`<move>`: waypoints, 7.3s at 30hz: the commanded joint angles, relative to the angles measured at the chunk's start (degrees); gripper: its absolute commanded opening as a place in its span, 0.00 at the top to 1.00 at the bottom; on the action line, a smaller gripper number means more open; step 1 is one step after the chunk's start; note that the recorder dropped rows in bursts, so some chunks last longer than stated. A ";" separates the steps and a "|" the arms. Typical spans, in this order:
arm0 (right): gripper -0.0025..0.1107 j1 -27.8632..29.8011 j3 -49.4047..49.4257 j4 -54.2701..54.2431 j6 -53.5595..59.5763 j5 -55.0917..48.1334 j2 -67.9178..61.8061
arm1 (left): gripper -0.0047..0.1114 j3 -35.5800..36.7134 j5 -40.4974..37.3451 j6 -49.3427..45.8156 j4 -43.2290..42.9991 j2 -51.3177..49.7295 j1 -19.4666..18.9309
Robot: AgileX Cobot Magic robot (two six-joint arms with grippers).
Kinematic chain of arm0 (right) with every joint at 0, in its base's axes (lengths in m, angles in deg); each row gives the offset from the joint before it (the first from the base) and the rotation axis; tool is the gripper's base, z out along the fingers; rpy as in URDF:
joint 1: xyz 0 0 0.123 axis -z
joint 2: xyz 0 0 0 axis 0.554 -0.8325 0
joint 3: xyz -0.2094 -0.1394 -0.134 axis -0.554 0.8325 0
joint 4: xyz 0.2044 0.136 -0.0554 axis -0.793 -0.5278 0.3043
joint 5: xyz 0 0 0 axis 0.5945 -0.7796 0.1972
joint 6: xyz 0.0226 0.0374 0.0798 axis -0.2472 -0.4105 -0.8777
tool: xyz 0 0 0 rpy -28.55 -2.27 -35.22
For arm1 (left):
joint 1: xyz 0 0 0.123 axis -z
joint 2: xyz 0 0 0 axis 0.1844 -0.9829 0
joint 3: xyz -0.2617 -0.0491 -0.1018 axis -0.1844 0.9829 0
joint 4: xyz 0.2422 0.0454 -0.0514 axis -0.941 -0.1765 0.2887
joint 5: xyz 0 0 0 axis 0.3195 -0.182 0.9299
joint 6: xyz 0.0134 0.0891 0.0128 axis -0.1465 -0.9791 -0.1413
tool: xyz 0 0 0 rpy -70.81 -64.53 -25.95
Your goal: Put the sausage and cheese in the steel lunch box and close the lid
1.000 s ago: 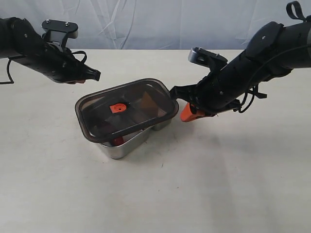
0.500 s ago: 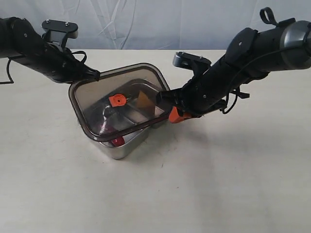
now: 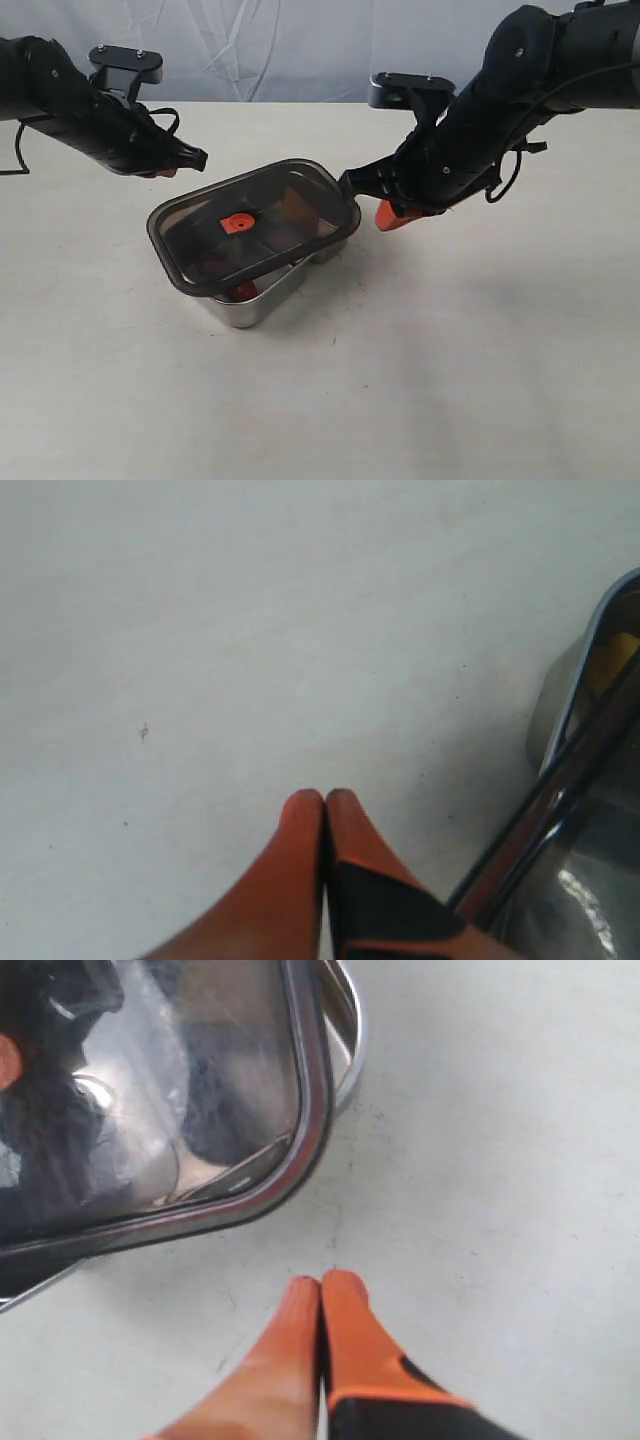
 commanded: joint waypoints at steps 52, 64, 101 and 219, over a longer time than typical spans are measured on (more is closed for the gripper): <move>0.99 0.09 -1.52 1.82 -1.63 3.51 -7.20 | 0.96 -0.22 -14.34 1.13 -1.80 4.97 1.70; 0.99 0.09 -10.27 2.02 -2.02 -1.53 -12.10 | 0.96 -0.22 -14.07 1.13 -2.28 4.97 1.70; 0.99 0.09 -12.78 11.63 -8.70 -4.10 -12.10 | 0.96 1.63 -20.10 12.69 -11.28 4.85 1.70; 0.99 -2.62 -19.74 9.70 -9.17 3.30 -14.05 | 0.96 1.63 -18.64 1.70 2.18 11.92 4.43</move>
